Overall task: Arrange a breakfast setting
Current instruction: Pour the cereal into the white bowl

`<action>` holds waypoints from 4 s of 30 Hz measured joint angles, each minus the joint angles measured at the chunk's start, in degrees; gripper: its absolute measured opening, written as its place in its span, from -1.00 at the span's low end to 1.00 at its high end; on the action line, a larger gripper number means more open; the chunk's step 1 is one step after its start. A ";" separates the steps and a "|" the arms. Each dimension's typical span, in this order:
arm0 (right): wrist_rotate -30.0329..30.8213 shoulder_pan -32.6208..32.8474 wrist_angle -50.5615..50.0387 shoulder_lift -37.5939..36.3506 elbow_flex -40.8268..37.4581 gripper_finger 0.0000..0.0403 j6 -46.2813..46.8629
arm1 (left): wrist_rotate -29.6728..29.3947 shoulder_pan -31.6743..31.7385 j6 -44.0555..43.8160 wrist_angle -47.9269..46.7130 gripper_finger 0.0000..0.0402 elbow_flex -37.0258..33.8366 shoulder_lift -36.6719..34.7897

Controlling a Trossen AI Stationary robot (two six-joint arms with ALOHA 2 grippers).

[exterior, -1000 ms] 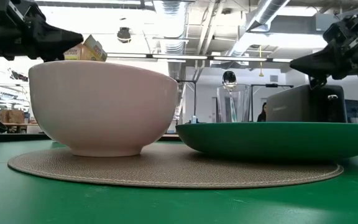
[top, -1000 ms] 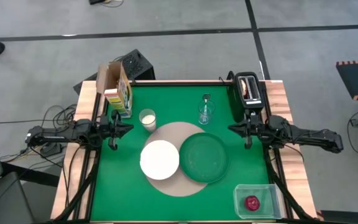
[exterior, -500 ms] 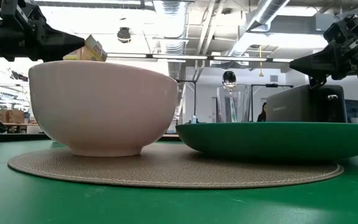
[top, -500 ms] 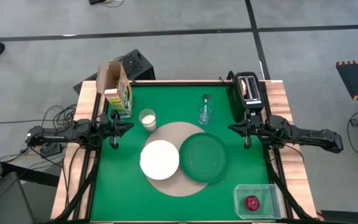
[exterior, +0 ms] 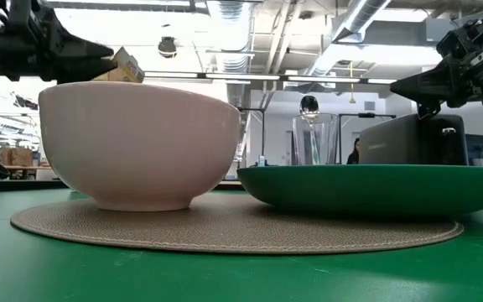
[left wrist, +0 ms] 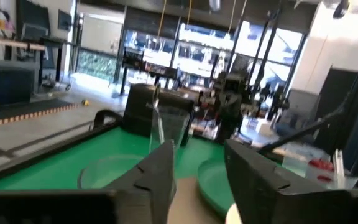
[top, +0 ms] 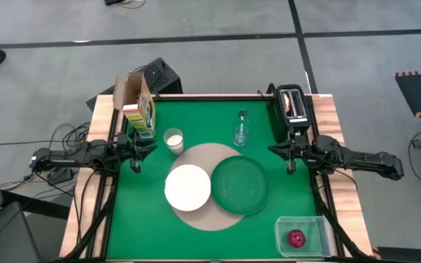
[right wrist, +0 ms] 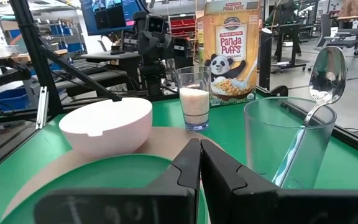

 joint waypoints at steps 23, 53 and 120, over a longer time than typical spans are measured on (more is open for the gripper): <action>1.62 0.00 0.24 0.00 -0.01 -0.79 -1.55 | -4.31 -0.02 -1.03 -19.47 -0.12 16.01 6.90; 1.68 0.00 -0.48 0.00 -0.02 -0.79 -2.16 | -28.97 0.13 -10.73 -69.26 -0.12 65.95 43.72; 1.59 0.02 -0.44 0.00 0.00 -0.79 -1.95 | -4.22 29.07 14.43 -80.40 -1.00 63.45 66.18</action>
